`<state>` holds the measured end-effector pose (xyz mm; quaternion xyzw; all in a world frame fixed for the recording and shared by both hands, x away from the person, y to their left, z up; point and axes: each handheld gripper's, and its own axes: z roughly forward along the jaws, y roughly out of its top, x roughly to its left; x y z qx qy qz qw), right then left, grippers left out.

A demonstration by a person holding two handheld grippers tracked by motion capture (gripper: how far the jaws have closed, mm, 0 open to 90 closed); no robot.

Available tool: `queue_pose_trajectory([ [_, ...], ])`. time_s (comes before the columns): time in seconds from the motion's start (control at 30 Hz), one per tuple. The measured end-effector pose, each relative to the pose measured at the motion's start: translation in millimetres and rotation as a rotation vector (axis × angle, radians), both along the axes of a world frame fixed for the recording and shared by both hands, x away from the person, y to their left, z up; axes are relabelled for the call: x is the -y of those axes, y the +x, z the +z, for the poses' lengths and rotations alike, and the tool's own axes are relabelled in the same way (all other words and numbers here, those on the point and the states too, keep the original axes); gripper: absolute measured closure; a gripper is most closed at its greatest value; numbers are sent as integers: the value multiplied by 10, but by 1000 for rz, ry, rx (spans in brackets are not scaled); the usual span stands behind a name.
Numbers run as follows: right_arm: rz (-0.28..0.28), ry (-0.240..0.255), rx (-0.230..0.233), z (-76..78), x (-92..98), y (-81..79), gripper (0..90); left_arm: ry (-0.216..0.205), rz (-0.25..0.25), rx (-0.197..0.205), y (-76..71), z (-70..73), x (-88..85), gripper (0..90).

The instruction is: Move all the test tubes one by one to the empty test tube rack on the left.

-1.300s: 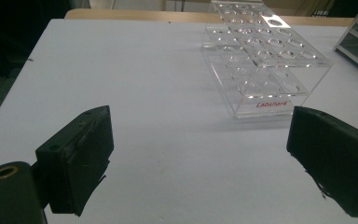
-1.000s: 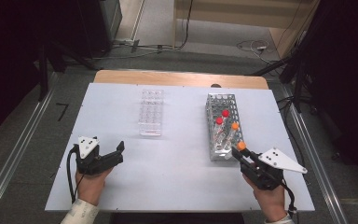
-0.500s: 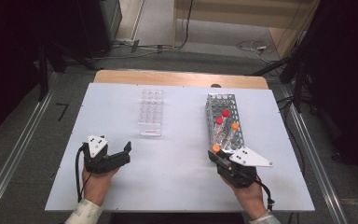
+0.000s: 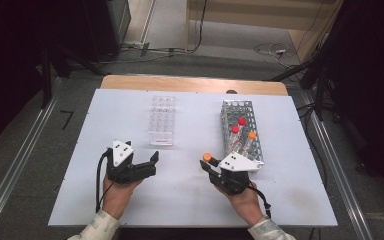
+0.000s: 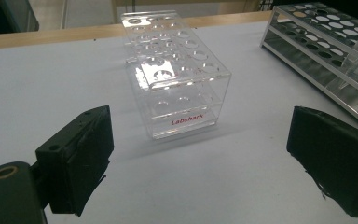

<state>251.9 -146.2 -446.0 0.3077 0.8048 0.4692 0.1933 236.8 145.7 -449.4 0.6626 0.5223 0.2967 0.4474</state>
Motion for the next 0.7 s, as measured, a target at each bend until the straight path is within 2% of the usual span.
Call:
queue_pose_trajectory([
  [0.2,19,-2,2,-6,-161,70,719,-8,-17,14,7,58,57,76],
  [0.27,22,-2,1,-1,-201,89,719,8,-16,23,4,82,74,77],
  [0.4,31,-3,-3,1,-265,116,719,-18,-43,26,-14,135,88,101],
  [0.53,48,-9,-8,-22,-408,170,719,-41,-93,33,-41,209,154,125],
  [0.67,62,-3,-1,2,-531,177,719,-49,-187,25,-53,263,310,162],
  [0.7,71,-5,4,13,-561,177,719,-49,-187,25,-53,263,310,180],
])
